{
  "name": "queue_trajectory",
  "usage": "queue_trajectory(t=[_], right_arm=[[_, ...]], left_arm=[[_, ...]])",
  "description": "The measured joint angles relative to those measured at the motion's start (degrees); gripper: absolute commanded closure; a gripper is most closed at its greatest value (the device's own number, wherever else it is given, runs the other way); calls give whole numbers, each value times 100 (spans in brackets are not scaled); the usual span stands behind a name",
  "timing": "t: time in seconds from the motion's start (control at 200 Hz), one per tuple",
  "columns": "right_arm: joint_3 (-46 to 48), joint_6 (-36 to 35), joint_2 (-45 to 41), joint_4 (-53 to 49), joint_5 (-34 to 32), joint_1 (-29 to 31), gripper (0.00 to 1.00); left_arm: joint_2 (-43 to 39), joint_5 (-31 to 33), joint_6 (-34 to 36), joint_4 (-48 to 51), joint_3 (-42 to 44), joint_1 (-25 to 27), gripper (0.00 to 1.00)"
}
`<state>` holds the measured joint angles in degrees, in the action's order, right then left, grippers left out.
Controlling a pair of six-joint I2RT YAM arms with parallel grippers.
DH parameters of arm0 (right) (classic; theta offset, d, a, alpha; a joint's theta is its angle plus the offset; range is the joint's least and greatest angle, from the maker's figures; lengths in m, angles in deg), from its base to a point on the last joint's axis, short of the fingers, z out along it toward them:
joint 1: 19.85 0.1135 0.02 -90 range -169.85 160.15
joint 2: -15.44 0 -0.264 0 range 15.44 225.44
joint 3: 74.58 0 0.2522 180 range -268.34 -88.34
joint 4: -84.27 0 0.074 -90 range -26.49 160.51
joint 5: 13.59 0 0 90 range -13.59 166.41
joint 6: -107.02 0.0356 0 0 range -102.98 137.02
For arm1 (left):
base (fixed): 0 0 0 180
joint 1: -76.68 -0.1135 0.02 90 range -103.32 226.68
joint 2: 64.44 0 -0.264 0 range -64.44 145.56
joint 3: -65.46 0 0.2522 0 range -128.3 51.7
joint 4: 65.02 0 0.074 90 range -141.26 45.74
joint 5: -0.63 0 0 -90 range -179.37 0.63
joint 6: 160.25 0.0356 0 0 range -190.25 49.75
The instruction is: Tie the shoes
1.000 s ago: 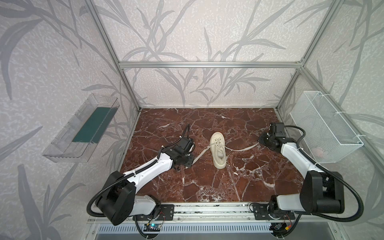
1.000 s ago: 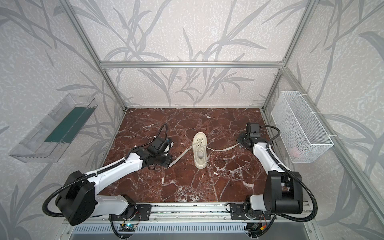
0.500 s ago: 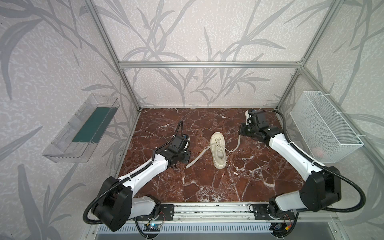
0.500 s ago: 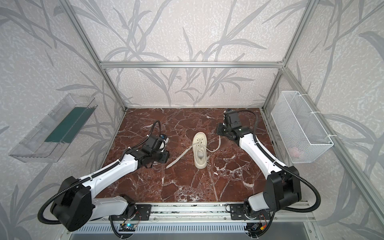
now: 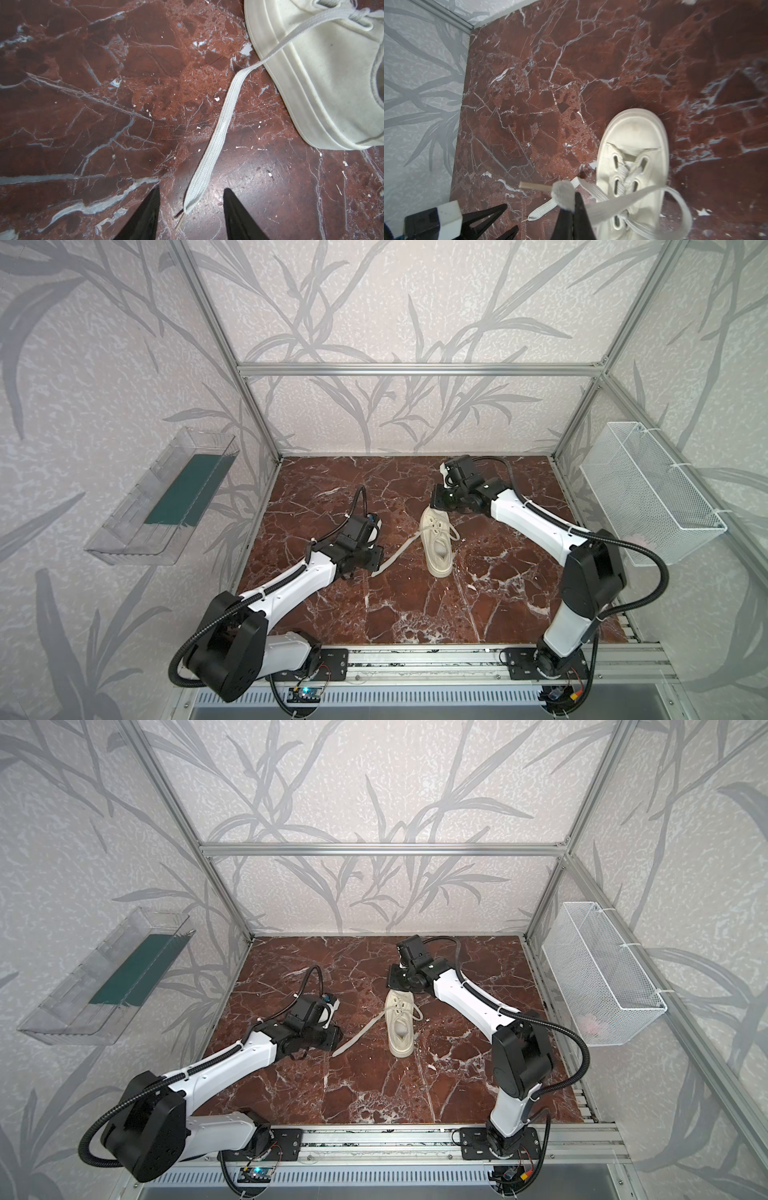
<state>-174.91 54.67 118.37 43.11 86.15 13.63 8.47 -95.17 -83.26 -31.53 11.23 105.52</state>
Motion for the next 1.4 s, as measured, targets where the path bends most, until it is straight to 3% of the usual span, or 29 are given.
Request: queue_trajectory(t=[0.415, 0.74, 1.275, 1.4], right_arm=[[-951, 546, 968, -105, 345, 525, 100], [-1620, 787, 1751, -118, 599, 592, 100], [-1871, 1043, 2363, 20, 1056, 595, 100], [-1871, 1086, 2444, 59, 1137, 597, 91]], left_arm=[[-417, -247, -195, -481, 579, 0, 48], [-645, -295, -212, -656, 765, 0, 48], [-841, -297, -208, -780, 811, 0, 48], [-841, -297, -205, -778, 811, 0, 48]])
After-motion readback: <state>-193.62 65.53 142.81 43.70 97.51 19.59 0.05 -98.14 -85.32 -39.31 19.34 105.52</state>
